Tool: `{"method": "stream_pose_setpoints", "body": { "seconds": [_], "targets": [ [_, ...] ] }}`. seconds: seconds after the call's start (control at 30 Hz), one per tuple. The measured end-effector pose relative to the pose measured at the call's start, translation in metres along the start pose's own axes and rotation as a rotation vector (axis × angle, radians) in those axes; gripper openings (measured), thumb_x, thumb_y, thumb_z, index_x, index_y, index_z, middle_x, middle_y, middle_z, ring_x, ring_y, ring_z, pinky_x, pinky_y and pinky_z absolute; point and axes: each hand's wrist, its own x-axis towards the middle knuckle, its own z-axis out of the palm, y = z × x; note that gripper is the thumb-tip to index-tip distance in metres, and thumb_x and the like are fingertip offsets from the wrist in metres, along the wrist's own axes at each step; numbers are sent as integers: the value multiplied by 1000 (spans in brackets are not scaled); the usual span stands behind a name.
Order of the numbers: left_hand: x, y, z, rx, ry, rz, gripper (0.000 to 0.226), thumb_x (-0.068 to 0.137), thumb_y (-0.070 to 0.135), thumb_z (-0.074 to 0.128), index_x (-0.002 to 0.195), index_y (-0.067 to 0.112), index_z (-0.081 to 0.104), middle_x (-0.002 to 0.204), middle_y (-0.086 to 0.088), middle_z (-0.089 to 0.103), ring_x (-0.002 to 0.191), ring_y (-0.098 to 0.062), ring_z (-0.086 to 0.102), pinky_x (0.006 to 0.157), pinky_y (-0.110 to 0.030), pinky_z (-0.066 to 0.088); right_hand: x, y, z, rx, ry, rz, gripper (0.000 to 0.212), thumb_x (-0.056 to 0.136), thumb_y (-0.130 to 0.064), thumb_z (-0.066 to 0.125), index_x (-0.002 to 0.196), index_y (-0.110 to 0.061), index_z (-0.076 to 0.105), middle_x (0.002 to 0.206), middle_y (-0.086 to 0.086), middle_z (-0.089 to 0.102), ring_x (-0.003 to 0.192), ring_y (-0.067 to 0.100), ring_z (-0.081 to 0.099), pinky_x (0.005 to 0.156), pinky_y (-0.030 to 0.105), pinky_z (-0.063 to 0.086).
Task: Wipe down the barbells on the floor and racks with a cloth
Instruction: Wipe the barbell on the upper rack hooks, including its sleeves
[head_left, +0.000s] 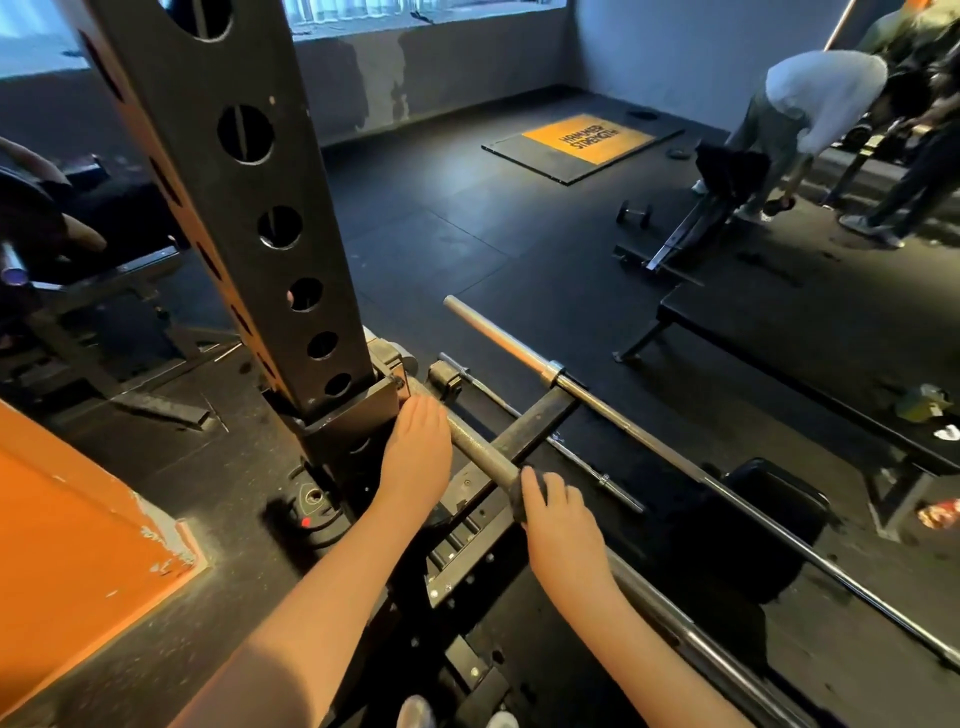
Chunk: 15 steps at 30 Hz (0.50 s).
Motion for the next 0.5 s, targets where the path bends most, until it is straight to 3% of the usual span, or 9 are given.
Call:
{"method": "stream_pose_setpoints", "body": {
  "seconds": [0.13, 0.23, 0.4, 0.5],
  "targets": [
    [2, 1, -8, -103, 0, -34, 50, 96, 26, 42, 142, 6, 34, 143, -10, 40, 136, -25, 33, 117, -38, 18, 26, -21, -9, -5, 7, 5, 60, 96, -17, 53, 146, -8, 23, 138, 14, 42, 117, 28, 51, 89, 33, 49],
    [2, 4, -15, -153, -5, -42, 41, 94, 25, 43, 133, 11, 41, 132, -4, 46, 127, -21, 40, 114, -36, 23, 29, -17, -10, 41, -22, -36, 64, 94, -19, 57, 147, -10, 21, 141, 13, 40, 117, 28, 49, 89, 33, 48],
    [-6, 3, -13, -208, -4, -18, 48, 92, 27, 50, 136, 12, 40, 134, -2, 46, 128, -20, 39, 112, -35, 26, -4, 10, -7, 61, -53, -101, 75, 92, -15, 59, 152, -14, 13, 152, 10, 24, 136, 26, 32, 108, 33, 37],
    [-20, 2, -17, -204, 36, 36, 52, 94, 30, 52, 140, 11, 37, 142, -4, 42, 135, -22, 34, 117, -36, 20, 6, 4, -8, 28, -29, -91, 68, 94, -14, 56, 149, -10, 18, 147, 12, 32, 127, 25, 43, 100, 31, 44]
  ]
}}
